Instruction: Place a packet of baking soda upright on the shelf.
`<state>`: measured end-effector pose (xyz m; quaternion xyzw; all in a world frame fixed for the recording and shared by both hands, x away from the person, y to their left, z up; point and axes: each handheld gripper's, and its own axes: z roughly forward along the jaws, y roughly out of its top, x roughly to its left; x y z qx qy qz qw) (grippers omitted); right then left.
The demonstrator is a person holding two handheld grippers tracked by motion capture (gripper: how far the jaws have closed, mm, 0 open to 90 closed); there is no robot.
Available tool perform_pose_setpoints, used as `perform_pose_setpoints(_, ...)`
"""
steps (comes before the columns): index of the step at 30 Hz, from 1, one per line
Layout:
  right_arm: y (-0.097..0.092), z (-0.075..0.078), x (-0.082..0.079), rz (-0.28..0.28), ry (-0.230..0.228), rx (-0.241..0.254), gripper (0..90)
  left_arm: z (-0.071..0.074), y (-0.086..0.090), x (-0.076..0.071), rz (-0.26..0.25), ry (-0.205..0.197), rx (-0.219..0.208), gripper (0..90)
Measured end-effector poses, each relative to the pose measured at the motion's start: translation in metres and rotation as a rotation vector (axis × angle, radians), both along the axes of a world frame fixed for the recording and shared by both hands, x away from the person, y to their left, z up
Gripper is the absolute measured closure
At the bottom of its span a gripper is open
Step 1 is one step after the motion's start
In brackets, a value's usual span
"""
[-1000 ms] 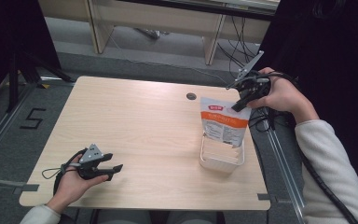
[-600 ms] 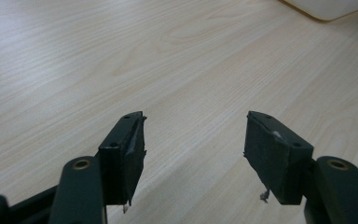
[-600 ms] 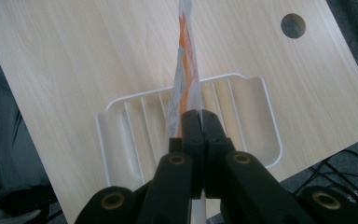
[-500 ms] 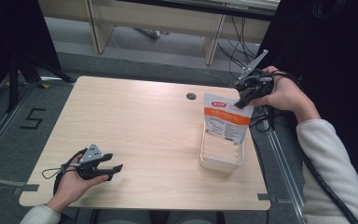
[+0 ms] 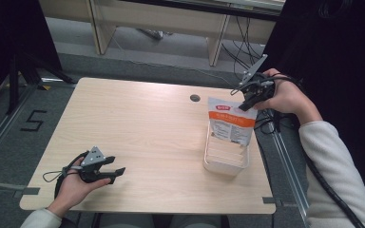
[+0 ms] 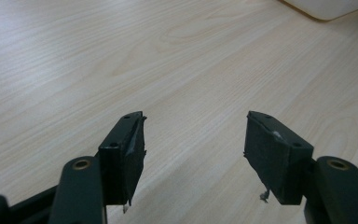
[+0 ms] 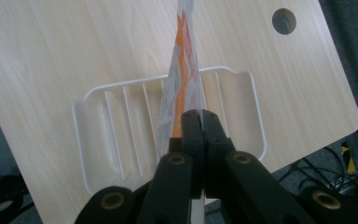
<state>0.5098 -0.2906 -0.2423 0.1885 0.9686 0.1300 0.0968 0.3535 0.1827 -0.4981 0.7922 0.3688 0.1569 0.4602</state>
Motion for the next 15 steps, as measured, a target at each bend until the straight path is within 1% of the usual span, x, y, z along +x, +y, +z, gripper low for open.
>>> perform_pose_setpoints(1,0.0001,-0.0002,0.0002,0.011,-0.018,-0.007,90.0,0.0,0.0001,0.0001,-0.002,0.0,0.0,37.3)
perform_pose_setpoints(2,0.0004,-0.0006,0.0003,0.018,-0.017,-0.012,90.0,-0.0001,0.0002,0.0002,-0.003,-0.001,0.0,37.3)
perform_pose_setpoints(4,0.0012,-0.0024,0.0009,0.042,-0.035,-0.021,90.0,-0.0001,-0.0001,0.0,0.001,0.002,-0.001,37.3)
perform_pose_setpoints(5,0.0015,-0.0024,0.0002,0.042,-0.038,-0.028,90.0,0.0,-0.0001,0.0001,0.0,0.001,0.0,37.3)
perform_pose_setpoints(6,0.0018,-0.0028,0.0,0.05,-0.056,-0.038,90.0,-0.0001,-0.0001,0.0001,-0.001,0.0,0.002,37.3)
perform_pose_setpoints(9,0.0021,-0.0044,0.0016,0.089,-0.063,-0.046,90.0,0.0003,0.0001,0.0001,-0.003,0.002,0.008,37.3)
perform_pose_setpoints(11,0.002,-0.005,0.0012,0.077,-0.071,-0.052,90.0,0.0,-0.0002,-0.0001,0.001,0.001,0.0,37.3)
perform_pose_setpoints(12,0.0019,-0.0056,0.0024,0.096,-0.075,-0.055,90.0,-0.0001,-0.0002,-0.0001,0.001,0.001,0.0,37.3)
perform_pose_setpoints(13,0.0019,-0.006,0.0028,0.1,-0.076,-0.054,90.0,-0.0001,-0.0001,0.0001,-0.002,0.0,0.001,37.3)
perform_pose_setpoints(15,0.0021,-0.0065,0.0026,0.087,-0.073,-0.053,90.0,-0.0001,-0.0001,0.0,0.0,0.0,0.001,37.3)
